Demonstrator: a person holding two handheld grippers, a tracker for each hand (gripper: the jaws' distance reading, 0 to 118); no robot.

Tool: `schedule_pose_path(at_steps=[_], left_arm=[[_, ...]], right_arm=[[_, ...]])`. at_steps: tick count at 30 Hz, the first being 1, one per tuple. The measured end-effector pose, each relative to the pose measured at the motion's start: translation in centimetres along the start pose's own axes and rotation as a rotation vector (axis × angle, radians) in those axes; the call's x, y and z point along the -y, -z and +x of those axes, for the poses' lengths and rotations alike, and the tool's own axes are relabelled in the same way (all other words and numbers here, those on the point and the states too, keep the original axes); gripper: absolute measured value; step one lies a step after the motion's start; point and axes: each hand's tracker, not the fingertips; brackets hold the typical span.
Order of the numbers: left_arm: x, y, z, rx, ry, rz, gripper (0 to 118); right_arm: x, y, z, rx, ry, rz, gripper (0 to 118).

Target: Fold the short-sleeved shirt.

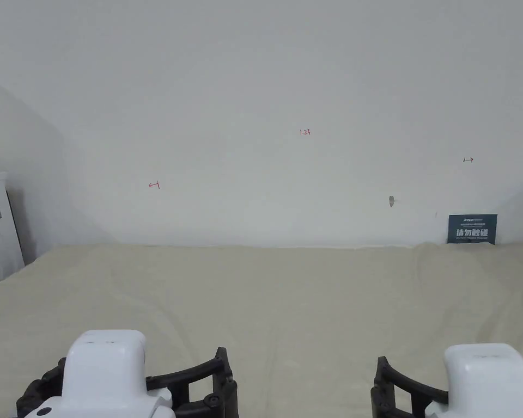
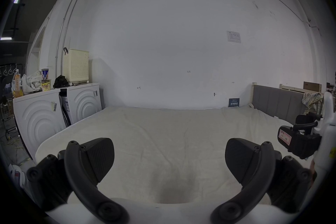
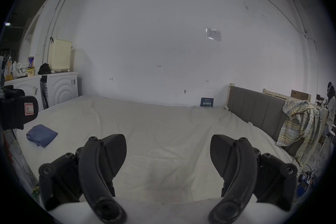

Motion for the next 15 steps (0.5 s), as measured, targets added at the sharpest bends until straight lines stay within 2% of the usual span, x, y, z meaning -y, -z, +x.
schedule_pose_path(at_steps=[2,4,6,8,12,14,15], left_arm=[[-0.5,-0.2,-0.1,0.002,-0.003,-0.004,118],[-0.2,-0.3,-0.2,0.001,-0.007,-0.002,118],[-0.8,-0.4,-0.2,-0.002,-0.010,0.002,118],[-0.8,-0.5,-0.2,-0.005,-0.012,0.000,118],[-1.0,-0.9,-0.6,-0.003,-0.033,0.003,118],[-1.2,-1.0,-0.7,0.000,-0.044,0.004,118],[-1.1,-1.1,-0.9,-0.001,-0.050,0.006,118]], right_arm=[[-0.1,0.2,-0.3,-0.015,-0.011,-0.032,97],[0.2,-0.2,-0.5,-0.027,-0.067,0.030,97],[0.4,-0.6,-1.3,0.028,-0.098,0.102,97],[0.3,-0.7,-1.7,0.031,-0.085,0.102,97],[-0.5,-0.6,-1.2,0.122,0.048,0.067,99],[-0.5,-0.4,-0.8,0.098,0.040,0.066,103],[-0.3,-0.4,-0.5,0.051,0.028,0.080,103]])
